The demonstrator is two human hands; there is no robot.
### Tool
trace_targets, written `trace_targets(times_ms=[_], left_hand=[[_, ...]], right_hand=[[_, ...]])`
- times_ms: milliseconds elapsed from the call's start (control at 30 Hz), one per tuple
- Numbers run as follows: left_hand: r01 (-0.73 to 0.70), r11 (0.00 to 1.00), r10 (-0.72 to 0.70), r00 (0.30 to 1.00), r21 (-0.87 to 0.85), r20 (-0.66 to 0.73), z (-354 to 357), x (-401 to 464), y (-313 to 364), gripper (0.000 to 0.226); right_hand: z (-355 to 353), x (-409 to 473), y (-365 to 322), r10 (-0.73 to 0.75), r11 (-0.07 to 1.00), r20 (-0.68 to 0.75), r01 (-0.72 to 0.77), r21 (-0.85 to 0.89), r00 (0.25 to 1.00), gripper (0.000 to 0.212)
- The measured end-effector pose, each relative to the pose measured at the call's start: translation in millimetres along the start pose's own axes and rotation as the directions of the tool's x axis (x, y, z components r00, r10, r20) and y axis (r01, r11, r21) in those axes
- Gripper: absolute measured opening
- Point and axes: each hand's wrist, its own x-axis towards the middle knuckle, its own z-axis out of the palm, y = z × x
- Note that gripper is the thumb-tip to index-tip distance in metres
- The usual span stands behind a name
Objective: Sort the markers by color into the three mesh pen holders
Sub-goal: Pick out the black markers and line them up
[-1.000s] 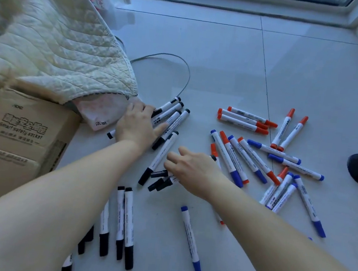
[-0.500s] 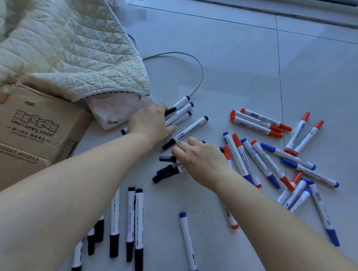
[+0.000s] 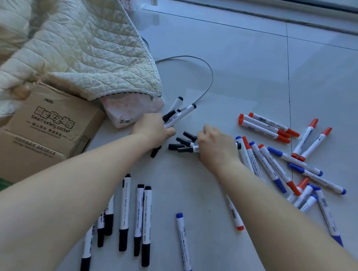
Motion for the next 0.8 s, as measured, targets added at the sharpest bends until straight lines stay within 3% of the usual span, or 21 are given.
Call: trace_targets(times_ms=[200,333,400,467,567,700,800], left_hand=[[-0.031,0.985,0.015,0.995,-0.170,-0.099,-6,-30,-18,0.021],[-0.056,0.944,0.008,0.989,-0.324,-0.148,-20,-60,-38,0.017],[-0.049,0.920,-0.018,0.986,-0.388,-0.167,-25,-78,-51,0.023],[-0.027,0.914,-0.056,0.980,-0.405,-0.191,-27,-98,-63,0.034],[0.024,0.908,-0.128,0.967,-0.419,-0.222,-23,-126,-86,0.040],[0.157,0.916,-0.224,0.964,-0.368,-0.147,-12,-159,-119,0.047],[0.240,0.927,-0.284,0.952,-0.288,-0.118,0,-179,-137,0.037]], right_hand=[[-6,-9,-4,0.176,0.976,0.073,-0.183,0.116,0.982,0.021],[-23,-27,-24,0.274,0.926,0.044,-0.275,0.258,0.961,0.011],[-30,-41,-41,0.353,0.821,0.118,-0.368,0.437,0.928,0.024],[-29,-61,-63,0.382,0.637,0.235,-0.440,0.633,0.893,0.029],[-16,-94,-100,0.376,0.435,0.379,-0.522,0.733,0.845,0.029],[5,-124,-133,0.414,0.427,0.444,-0.601,0.676,0.794,0.034],[16,-133,-142,0.432,0.394,0.450,-0.613,0.685,0.781,0.036]])
